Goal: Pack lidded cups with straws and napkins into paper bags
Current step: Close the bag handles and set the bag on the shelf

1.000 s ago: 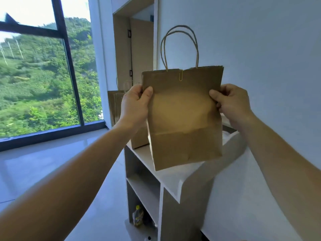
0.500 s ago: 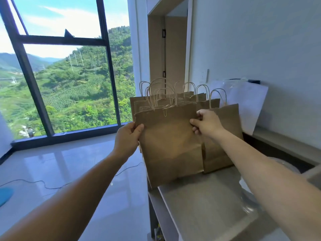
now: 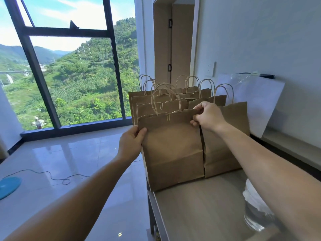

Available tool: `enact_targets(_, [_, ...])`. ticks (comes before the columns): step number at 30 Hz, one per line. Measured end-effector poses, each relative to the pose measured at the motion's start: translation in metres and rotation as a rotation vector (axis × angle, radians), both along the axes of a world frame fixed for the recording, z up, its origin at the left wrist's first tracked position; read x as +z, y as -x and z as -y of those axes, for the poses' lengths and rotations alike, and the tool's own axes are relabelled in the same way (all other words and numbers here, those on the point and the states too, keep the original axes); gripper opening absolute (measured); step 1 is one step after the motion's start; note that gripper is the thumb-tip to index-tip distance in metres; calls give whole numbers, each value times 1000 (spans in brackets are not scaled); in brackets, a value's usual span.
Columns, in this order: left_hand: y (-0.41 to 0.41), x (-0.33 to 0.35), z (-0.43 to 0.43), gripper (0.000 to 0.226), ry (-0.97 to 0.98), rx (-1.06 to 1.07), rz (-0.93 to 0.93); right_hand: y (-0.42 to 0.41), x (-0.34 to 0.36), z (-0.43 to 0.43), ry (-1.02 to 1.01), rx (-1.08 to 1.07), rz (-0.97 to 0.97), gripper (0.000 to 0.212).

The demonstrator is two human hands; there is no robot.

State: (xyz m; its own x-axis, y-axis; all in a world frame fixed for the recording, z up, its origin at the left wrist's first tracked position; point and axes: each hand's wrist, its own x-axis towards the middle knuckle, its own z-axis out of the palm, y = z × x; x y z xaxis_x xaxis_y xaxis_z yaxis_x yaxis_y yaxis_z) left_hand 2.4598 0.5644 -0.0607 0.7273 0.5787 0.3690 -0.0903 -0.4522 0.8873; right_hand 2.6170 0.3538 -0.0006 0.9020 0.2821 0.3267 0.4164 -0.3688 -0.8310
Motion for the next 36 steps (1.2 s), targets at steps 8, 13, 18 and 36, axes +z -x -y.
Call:
enact_targets(8, [-1, 0, 8, 22, -29, -9, -24, 7, -10, 13, -34, 19, 0, 23])
enact_targets(13, [6, -2, 11, 19, -15, -11, -48, 22, -8, 14, -3, -41, 44, 43])
enact_targets(18, [15, -3, 9, 79, -245, 0, -238, 52, -12, 22, 158, -106, 45, 59])
enact_targets(36, [122, -2, 114, 78, -610, -424, -476, 275, -42, 90, 481, -258, 8, 69])
